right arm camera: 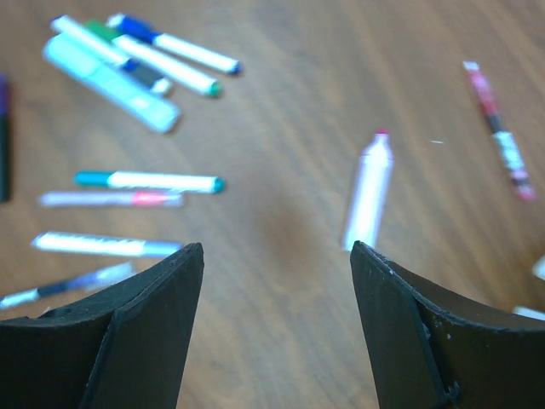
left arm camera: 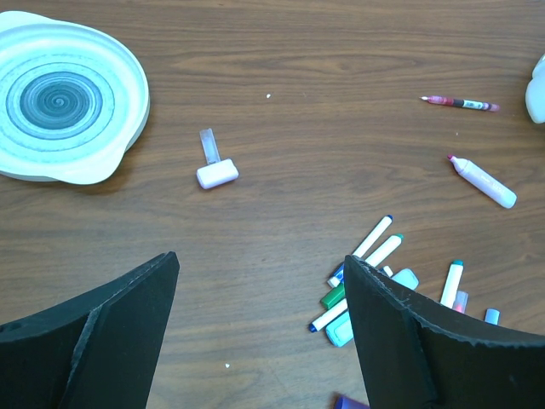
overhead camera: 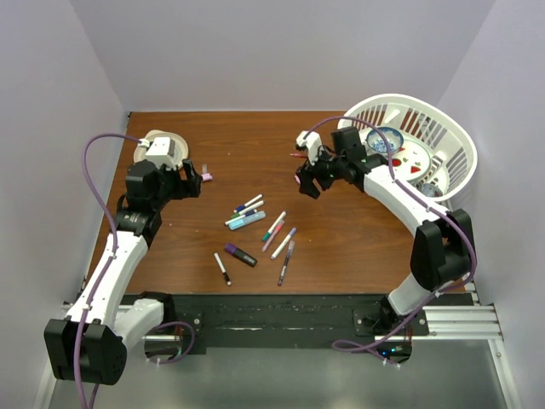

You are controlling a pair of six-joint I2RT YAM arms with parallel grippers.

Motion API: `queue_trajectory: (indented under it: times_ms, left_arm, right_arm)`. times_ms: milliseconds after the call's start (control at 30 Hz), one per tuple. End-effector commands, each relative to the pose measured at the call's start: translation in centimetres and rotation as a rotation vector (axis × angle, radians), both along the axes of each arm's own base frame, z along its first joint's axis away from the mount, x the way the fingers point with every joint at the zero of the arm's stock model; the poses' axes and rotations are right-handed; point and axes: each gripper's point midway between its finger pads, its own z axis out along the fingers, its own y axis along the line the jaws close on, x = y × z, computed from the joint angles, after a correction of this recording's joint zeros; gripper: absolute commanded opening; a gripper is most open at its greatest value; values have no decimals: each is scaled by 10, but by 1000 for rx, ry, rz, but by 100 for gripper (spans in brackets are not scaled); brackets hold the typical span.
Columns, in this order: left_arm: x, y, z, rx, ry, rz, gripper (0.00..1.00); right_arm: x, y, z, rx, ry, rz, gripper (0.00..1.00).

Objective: Open the pen caps

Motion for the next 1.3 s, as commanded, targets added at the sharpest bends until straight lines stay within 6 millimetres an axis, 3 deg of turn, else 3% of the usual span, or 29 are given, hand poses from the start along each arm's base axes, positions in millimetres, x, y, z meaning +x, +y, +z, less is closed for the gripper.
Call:
queue_trajectory:
  times_ms: [0,267,333,400,500,600,767,1000,1200,1267]
  left_arm:
    - [2,-3,10,12,-49,-26,84]
    - [1,-1,16,14,-70,-13,84]
    - [1,-5,16,-2,-70,-26,88]
    - [1,-8,12,-37,-50,-28,98]
    - [1,-21,4,-86,-24,-84,100]
    - [0,-27,-2,-113,8,-113,100]
    - [-19,-36,-20,-175,90,-137,100]
    - [-38,-55,-9,-301,122,-183,100]
    - [-54,-76,-39,-327,257,-214,100]
    - [-56,-81,-39,-320,252,-221,100]
  right_arm:
    - [-36,14,6,87,15,187,74]
    - [-90,28,19,217,-18,439,76]
    - [-97,28,17,232,-24,472,77]
    - [-107,29,17,255,-38,506,79]
    - [-114,29,18,278,-61,528,84]
    - [-119,30,21,292,-70,541,85]
    - [-123,30,26,309,-88,542,86]
    - [-126,31,29,321,-90,550,86]
    - [-126,30,27,312,-89,550,86]
    - [-126,29,24,309,-82,552,86]
